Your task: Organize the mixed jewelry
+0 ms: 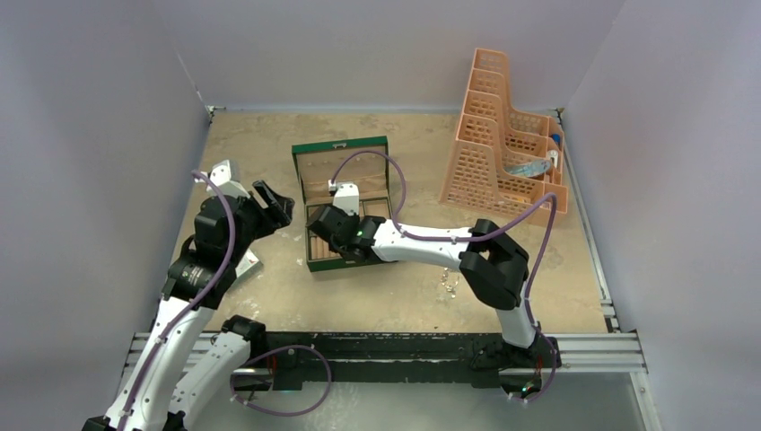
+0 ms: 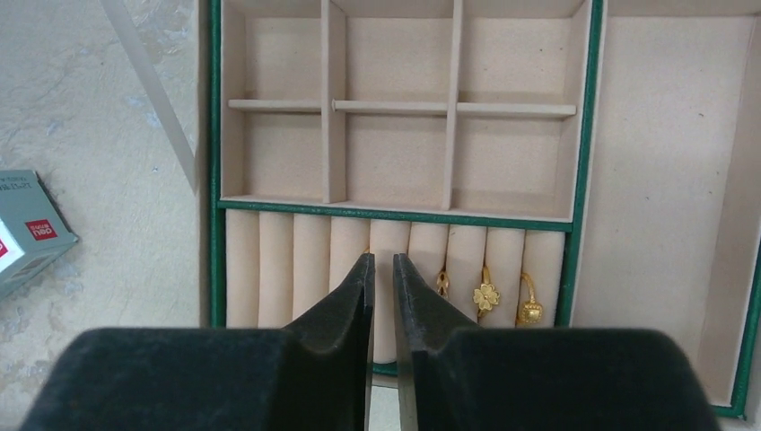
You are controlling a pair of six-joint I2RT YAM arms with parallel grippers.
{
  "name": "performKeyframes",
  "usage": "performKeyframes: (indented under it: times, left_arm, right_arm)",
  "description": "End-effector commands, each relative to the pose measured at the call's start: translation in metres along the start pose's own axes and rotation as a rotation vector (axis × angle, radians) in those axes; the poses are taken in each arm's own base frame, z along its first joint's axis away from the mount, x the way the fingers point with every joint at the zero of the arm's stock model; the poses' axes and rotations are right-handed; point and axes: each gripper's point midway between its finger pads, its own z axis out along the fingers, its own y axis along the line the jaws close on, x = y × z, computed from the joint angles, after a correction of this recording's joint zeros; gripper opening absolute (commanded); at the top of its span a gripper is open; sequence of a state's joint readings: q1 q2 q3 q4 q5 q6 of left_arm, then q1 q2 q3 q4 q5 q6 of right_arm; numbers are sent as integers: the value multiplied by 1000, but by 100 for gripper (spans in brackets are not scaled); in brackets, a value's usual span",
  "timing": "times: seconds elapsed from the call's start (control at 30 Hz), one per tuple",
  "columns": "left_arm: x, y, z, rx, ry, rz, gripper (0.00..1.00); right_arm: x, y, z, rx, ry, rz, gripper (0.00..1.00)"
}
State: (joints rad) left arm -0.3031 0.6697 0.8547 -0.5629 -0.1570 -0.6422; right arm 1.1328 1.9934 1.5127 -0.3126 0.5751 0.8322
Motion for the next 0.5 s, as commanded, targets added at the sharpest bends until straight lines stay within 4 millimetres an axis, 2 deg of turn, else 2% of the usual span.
performKeyframes:
  times: [0.0,0.13,0.33,0.47]
  left_arm:
    - [-9,-6,1,25,-35,6,66]
    - [-9,-6,2,24,-34,6,66]
    - [-8,-6,2,26,-30,5,66]
    - [-8,-7,2,29,-28,5,66]
  right_arm:
    - [-18,12,-9,-40,-29,9,13]
    - [-17,13,-11,-51,-22,7,10]
    - [-26,18,-20,-91,-44,25,19]
    - [-25,18,-19,-97,-43,18,20]
